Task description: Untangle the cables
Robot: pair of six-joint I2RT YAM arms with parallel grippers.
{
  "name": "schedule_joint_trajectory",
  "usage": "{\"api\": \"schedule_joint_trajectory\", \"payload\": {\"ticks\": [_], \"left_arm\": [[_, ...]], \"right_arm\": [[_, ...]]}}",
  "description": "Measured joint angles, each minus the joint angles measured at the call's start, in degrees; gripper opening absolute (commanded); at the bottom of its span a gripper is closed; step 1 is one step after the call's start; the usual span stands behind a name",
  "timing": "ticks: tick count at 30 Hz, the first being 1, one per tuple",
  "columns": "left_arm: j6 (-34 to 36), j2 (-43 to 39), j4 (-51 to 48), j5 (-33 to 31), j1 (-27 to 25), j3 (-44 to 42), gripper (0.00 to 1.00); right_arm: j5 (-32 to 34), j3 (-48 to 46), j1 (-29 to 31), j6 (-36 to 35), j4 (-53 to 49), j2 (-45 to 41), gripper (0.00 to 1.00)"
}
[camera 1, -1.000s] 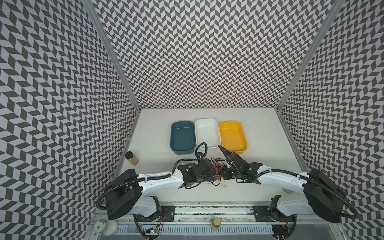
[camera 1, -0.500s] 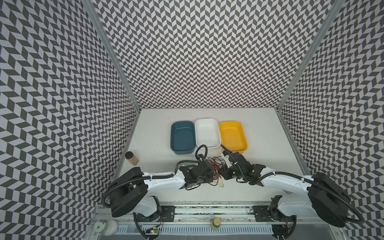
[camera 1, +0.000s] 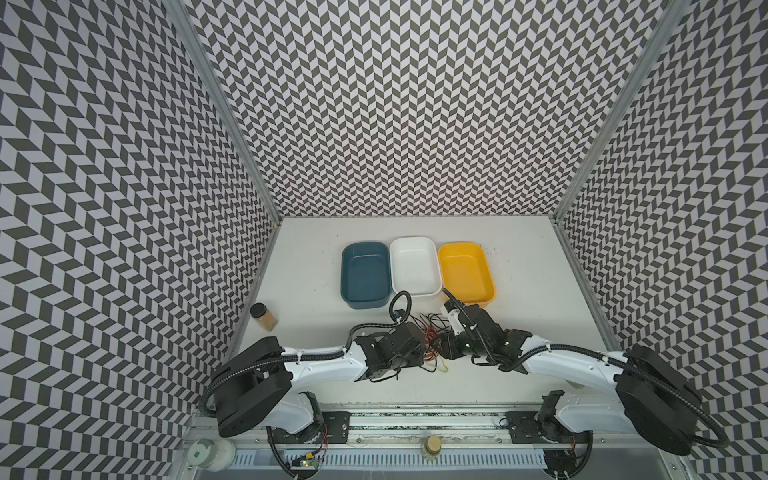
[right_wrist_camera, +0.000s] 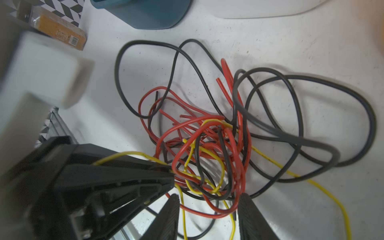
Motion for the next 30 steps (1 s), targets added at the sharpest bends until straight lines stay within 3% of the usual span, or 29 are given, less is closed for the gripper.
{"api": "schedule_joint_trajectory", "payload": {"ticks": [12, 21, 26, 30], "left_arm": [[1.77, -16.76, -0.22, 2.34, 0.0, -7.19, 0.0], [5.4, -31.06, -0.07, 5.77, 0.0, -11.47, 0.0], [7.17, -32.96, -0.57, 6.88, 0.0, -11.56, 0.0], [9.07, -34.56, -3.89, 6.38, 0.0, -10.47, 0.0]], "right_arm": [[1.92, -0.04, 0.0, 0.26, 4.17, 0.68, 0.36], [1.57, 0.0, -0.15, 0.63, 5.22, 0.28, 0.43], [0.52, 0.0, -0.22, 1.95, 6.08, 0.37, 0.13], [1.97, -0.02, -0.22, 2.62, 4.52, -1.33, 0.03]]}}
